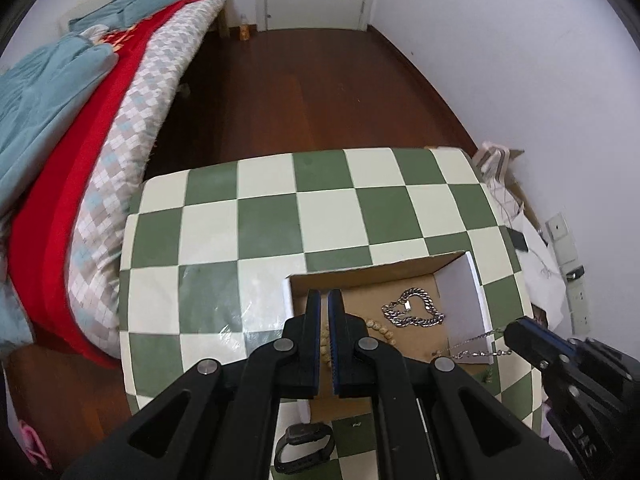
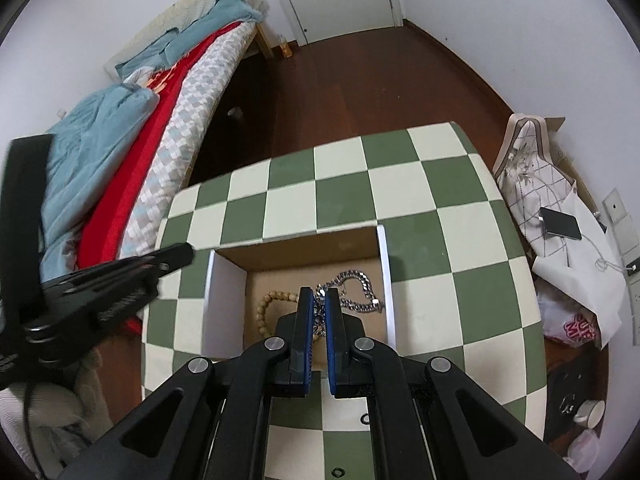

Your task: Organize jewelry

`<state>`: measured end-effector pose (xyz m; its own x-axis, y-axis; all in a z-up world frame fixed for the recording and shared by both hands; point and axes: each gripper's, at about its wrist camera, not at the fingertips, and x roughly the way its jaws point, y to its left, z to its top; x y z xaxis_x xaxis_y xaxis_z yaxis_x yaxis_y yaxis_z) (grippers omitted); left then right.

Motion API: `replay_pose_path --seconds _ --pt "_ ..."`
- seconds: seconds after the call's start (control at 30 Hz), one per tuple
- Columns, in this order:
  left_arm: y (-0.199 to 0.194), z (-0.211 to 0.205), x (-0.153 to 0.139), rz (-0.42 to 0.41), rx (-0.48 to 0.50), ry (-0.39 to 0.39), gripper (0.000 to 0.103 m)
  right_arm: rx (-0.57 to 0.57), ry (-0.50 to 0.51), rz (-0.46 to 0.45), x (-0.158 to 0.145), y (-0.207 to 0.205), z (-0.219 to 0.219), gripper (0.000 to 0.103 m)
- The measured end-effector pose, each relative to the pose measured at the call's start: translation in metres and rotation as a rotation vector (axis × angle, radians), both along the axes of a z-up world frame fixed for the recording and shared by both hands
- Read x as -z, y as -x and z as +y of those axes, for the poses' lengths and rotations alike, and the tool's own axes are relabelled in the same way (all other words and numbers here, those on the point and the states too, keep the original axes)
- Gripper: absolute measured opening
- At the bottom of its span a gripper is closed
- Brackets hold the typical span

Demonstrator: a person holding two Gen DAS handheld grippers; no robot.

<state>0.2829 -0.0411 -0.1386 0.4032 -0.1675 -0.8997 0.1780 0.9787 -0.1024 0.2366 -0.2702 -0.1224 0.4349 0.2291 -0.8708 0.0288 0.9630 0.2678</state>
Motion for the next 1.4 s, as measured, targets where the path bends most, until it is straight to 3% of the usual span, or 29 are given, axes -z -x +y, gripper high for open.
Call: replay_pose_path --seconds 0.17,0.23,0.27,0.3,0.37,0.63,0.73,0.77,0.8,0.87,0.9,1.07,1.27,1.4 --pt "0.038 0.025 -0.007 -0.069 -0.059 -0.046 0.007 0.006 -0.018 -0.005 0.001 0.011 -0.003 0.006" --pt "0.055 0.039 -0.007 -0.087 -0.093 -0.059 0.013 0.009 -0.031 -0.023 -0.006 0.017 -0.005 0.006" --pt "0.068 0.047 -0.005 -0.091 -0.116 -0.072 0.028 0.009 -0.036 -0.037 -0.011 0.021 -0.006 0.006" --pt "0.077 0.053 -0.002 -0.097 -0.125 -0.087 0.052 0.009 -0.041 -0.051 -0.017 0.025 -0.006 0.006" --pt "0.092 0.059 0.006 -0.102 -0.139 -0.125 0.067 0.012 -0.058 -0.078 -0.028 0.034 -0.007 0.006" --pt "0.114 0.046 0.085 0.037 -0.075 -0.214 0.067 0.012 -0.099 -0.132 -0.054 0.075 -0.001 0.006" --pt "0.111 0.036 0.106 0.072 -0.046 -0.235 0.065 0.015 -0.106 -0.117 -0.048 0.086 0.001 0.006" --pt "0.110 0.033 0.114 0.084 -0.029 -0.240 0.053 0.015 -0.108 -0.105 -0.044 0.089 0.002 0.006" --pt "0.109 0.031 0.119 0.094 -0.022 -0.244 0.031 0.016 -0.109 -0.094 -0.039 0.091 0.003 0.006" --pt "0.108 0.029 0.124 0.104 -0.006 -0.212 0.007 0.020 -0.114 -0.074 -0.030 0.095 0.004 0.006" --pt "0.108 0.028 0.124 0.103 -0.008 -0.216 0.001 0.021 -0.117 -0.064 -0.026 0.097 0.004 0.006" --pt "0.113 0.029 0.102 0.068 -0.017 -0.182 0.001 0.020 -0.129 -0.051 -0.020 0.098 0.004 0.006" --pt "0.116 0.025 0.026 -0.051 0.006 -0.097 0.001 0.013 -0.149 -0.083 -0.038 0.084 0.000 0.006" --pt "0.092 0.016 -0.015 -0.110 0.042 -0.055 0.000 0.001 -0.156 -0.115 -0.057 0.069 0.000 0.006"
